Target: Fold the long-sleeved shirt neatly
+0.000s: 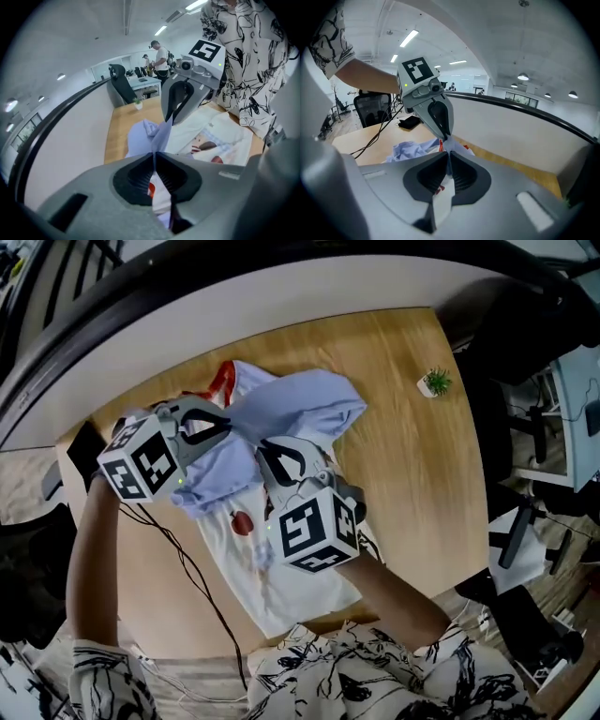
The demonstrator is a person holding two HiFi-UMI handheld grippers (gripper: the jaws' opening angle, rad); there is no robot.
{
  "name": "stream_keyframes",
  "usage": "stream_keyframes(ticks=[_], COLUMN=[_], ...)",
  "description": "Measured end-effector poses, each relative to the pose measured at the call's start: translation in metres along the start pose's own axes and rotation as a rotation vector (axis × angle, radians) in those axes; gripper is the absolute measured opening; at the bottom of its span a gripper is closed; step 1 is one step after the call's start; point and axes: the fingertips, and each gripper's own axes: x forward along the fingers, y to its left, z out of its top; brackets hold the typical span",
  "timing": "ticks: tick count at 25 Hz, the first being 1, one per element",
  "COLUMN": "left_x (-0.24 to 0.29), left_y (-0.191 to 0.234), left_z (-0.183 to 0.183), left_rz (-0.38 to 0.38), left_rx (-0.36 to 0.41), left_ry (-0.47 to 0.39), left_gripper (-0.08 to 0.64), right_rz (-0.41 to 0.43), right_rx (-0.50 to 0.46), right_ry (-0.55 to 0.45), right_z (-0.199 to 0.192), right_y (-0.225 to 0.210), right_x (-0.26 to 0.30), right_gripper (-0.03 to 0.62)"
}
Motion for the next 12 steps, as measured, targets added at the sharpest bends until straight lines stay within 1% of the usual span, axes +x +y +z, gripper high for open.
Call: stream_keyframes(ticks=[3,6,8,12], left_x=[-0.002,-0.017,-0.043,-0.108], left_y=[-0.014,-0.024,-0.029,-0.033], left_z=[-0.020,-0.026,-0.016,0.007], left_rz=[-0.018,-0.006,0.032,0.137], left_rx=[-0.025,-0.022,0.012,0.068], left_ry=[0.007,-0.024,-0.060,-0.123], left_gripper=[0.026,0.025,0.025,0.025], right_rz=[0.034,0.076,0.092,0.102], right_rx=[0.005,-0.005,-0.019,-0.037], right_ry=[0.015,0.002,-0.035,-0.144], right_z=[-0.006,0.002,0.022,0.080], right_y=[0.026,0.052,0.068,0.095], right_x=[0.014,0.017,0.012,-0.009], right_gripper=[0.026,0.026,0.025,0.026])
